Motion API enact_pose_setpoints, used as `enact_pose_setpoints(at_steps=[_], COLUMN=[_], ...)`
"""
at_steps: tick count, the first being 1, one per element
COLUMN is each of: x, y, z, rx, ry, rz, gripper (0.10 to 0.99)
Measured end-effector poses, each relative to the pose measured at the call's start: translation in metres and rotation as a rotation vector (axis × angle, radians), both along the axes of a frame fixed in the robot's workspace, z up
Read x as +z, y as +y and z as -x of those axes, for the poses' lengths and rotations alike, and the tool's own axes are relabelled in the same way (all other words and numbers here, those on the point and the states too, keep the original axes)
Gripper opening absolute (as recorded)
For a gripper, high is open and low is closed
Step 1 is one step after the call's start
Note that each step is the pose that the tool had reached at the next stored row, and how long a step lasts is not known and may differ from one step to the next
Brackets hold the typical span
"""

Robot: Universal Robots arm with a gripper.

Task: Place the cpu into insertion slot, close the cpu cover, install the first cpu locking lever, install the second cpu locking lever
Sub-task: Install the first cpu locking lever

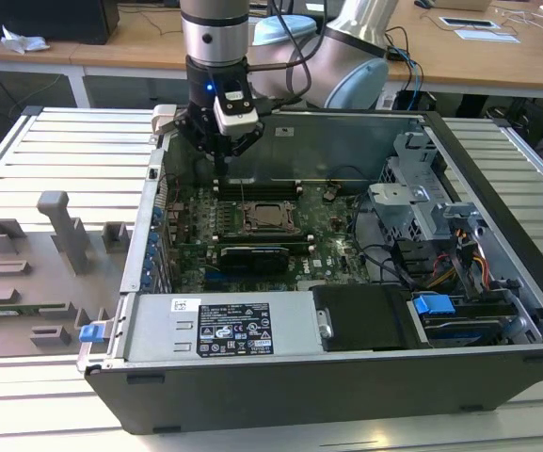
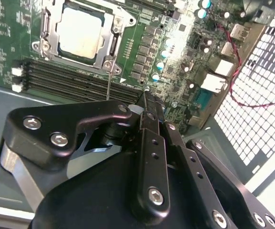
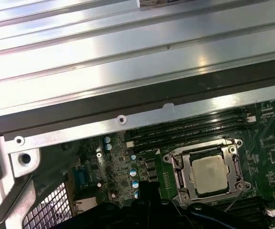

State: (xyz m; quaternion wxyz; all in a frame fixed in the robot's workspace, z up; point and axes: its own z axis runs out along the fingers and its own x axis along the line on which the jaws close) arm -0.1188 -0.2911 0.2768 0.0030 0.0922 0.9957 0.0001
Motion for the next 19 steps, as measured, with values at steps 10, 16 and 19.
enact_pose_setpoints(at_steps=[10, 16, 19], x=[-0.0042, -0.0060, -0.0072], y=[0.0067, 0.0103, 0.0116], z=[-0.0075, -0.0211, -0.0272], rx=[0.066, 0.066, 0.066], ry=[0.0003, 0.0013, 0.0019], rz=[0.000, 0.000, 0.000], gripper=[0.106, 0.106, 0.106])
